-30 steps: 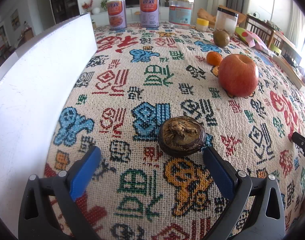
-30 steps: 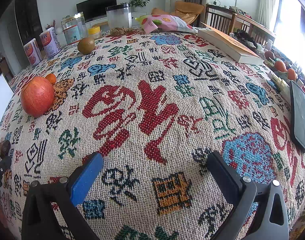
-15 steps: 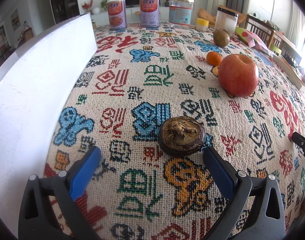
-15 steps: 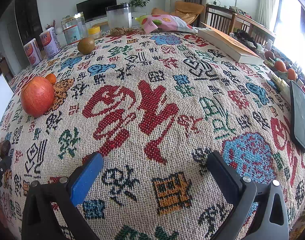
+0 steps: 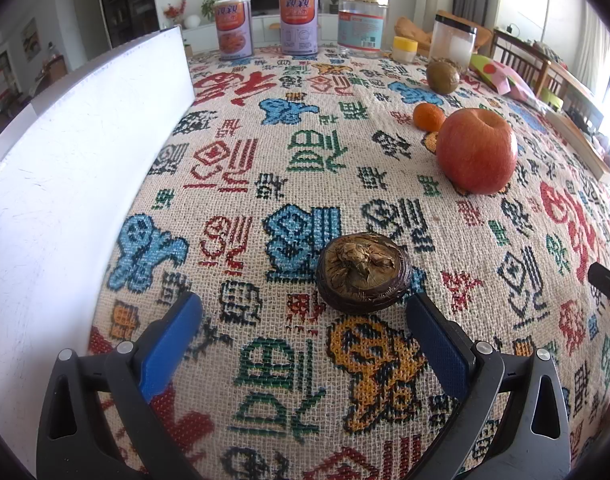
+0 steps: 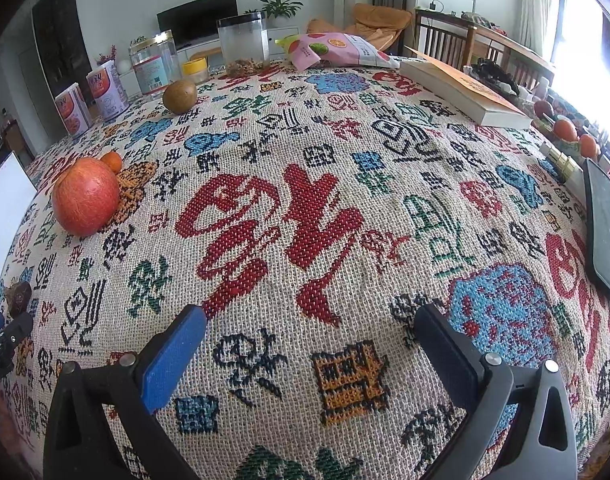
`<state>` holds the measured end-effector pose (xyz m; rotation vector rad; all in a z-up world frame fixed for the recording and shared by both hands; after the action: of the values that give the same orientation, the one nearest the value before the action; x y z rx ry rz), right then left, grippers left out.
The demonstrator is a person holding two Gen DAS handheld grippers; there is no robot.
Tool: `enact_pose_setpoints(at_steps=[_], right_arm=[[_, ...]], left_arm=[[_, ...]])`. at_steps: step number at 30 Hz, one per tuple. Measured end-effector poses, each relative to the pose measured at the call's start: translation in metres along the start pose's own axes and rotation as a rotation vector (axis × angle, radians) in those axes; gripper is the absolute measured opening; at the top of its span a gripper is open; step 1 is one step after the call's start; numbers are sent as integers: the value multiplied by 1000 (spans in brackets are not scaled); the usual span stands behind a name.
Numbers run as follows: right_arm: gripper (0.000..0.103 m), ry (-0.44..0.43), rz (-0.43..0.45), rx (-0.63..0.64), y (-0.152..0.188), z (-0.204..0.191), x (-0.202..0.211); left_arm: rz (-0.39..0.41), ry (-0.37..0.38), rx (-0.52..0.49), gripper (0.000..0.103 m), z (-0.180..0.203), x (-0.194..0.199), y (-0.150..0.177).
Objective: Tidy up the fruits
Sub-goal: 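Grasp the red apple with the right gripper while the left grasps the dried fruit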
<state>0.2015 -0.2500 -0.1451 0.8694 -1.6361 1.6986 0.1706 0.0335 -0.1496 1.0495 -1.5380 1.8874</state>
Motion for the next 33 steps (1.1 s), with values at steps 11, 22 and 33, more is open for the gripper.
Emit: enact_pose_setpoints(at_steps=[11, 22, 33], right_arm=[[103, -274, 89, 319, -83, -148, -12], [70, -230, -20, 330, -100, -177, -64], [69, -312, -24, 245, -69, -113, -35]], left_arm=[[0, 0, 0, 103, 0, 0, 0], [0, 0, 0, 103, 0, 0, 0], [0, 0, 0, 103, 0, 0, 0]])
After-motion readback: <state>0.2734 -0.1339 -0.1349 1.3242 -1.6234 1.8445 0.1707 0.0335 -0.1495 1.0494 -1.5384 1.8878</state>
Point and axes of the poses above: each gripper's, at about its wrist camera, not at the fingertips, and x roughly against the way its jaws point, z to its right, y to its underside, the point moved 1 cm from there along -x, roughly the way its jaws point, and after that the axes turned 8 degrees about x, right-handed, at the moved point
